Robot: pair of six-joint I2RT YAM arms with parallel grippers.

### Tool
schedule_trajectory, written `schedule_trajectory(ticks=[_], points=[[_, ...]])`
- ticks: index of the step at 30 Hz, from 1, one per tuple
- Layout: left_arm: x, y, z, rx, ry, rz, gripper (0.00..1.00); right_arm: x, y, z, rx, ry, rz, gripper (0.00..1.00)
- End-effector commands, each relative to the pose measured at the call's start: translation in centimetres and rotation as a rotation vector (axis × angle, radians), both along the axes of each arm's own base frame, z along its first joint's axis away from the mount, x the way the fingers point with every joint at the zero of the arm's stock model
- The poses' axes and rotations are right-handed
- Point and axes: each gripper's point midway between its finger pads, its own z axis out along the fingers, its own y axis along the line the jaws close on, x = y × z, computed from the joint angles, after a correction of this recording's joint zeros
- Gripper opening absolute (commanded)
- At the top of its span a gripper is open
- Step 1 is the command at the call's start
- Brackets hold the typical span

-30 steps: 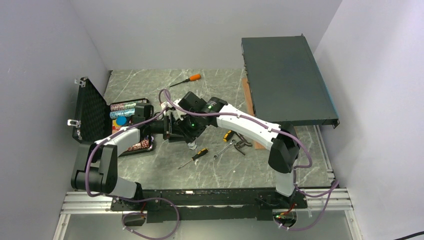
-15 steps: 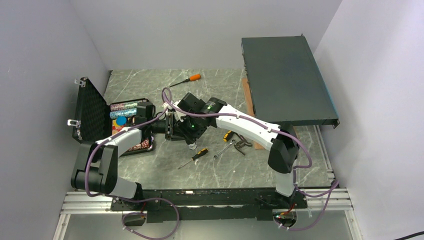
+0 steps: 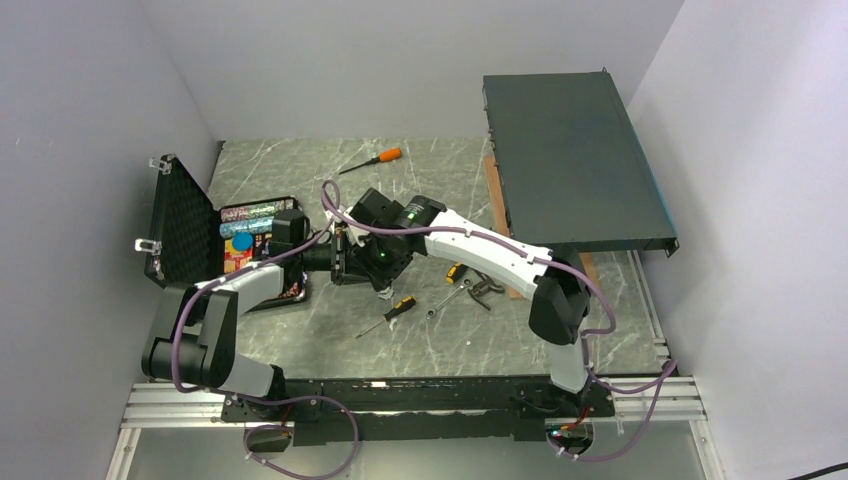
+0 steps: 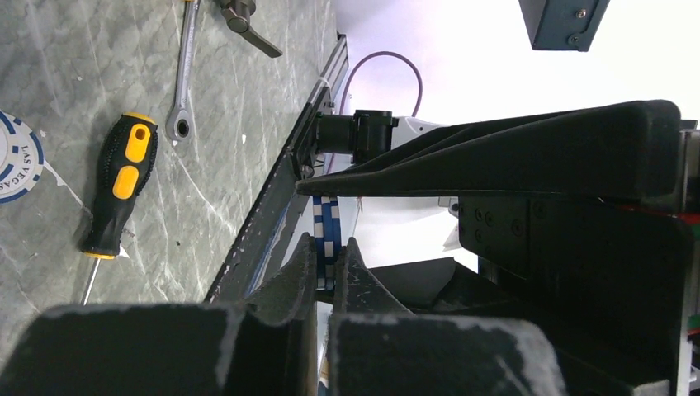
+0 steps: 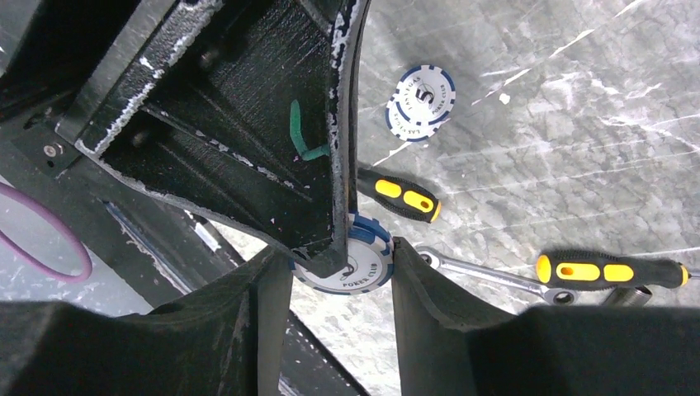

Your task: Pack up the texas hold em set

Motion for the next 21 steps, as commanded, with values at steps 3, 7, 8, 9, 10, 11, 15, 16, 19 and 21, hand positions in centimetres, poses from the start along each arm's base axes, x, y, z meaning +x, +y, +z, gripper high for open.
schedule_trajectory(ticks=[3, 7, 8, 9, 10, 11, 15, 16, 19, 21], points=[[-0.8, -0.2, 0.9, 0.035, -0.065, -0.031, 0.00, 2.8, 1.0, 2.4, 0.064, -0.123, -0.043, 0.68], [-0.1, 0.3, 0.6, 0.090, -0.059, 0.039, 0.00, 2.2, -0.7, 3.1, 0.073, -0.153, -0.049, 1.00], [0.1, 0.5, 0.4, 0.114, -0.058, 0.062, 0.00, 1.9, -1.0, 3.3, 0.084, -0.160, -0.046, 1.00], [0.3, 0.7, 0.2, 0.134, -0.051, 0.080, 0.00, 1.6, -1.5, 3.3, 0.093, -0.161, -0.044, 1.00], [0.6, 1.1, 0.1, 0.157, -0.054, 0.102, 0.00, 1.2, -1.9, 3.4, 0.100, -0.160, -0.037, 1.00], [1.0, 1.6, -0.2, 0.197, -0.062, 0.138, 0.00, 0.8, -2.2, 3.7, 0.111, -0.159, -0.033, 1.00], [3.0, 7.3, -2.7, 0.576, -0.093, 0.358, 0.00, -0.4, -4.2, 4.1, 0.135, -0.169, -0.052, 1.00], [3.4, 9.2, -3.0, 0.681, -0.114, 0.418, 0.00, -0.5, -4.7, 4.4, 0.148, -0.178, -0.062, 1.00], [4.0, 14.4, -2.8, 0.951, -0.184, 0.559, 0.00, -0.9, -5.8, 5.3, 0.194, -0.200, -0.089, 1.00], [4.1, 17.8, -2.4, 1.123, -0.211, 0.643, 0.00, -1.0, -6.3, 5.6, 0.218, -0.215, -0.097, 1.00]])
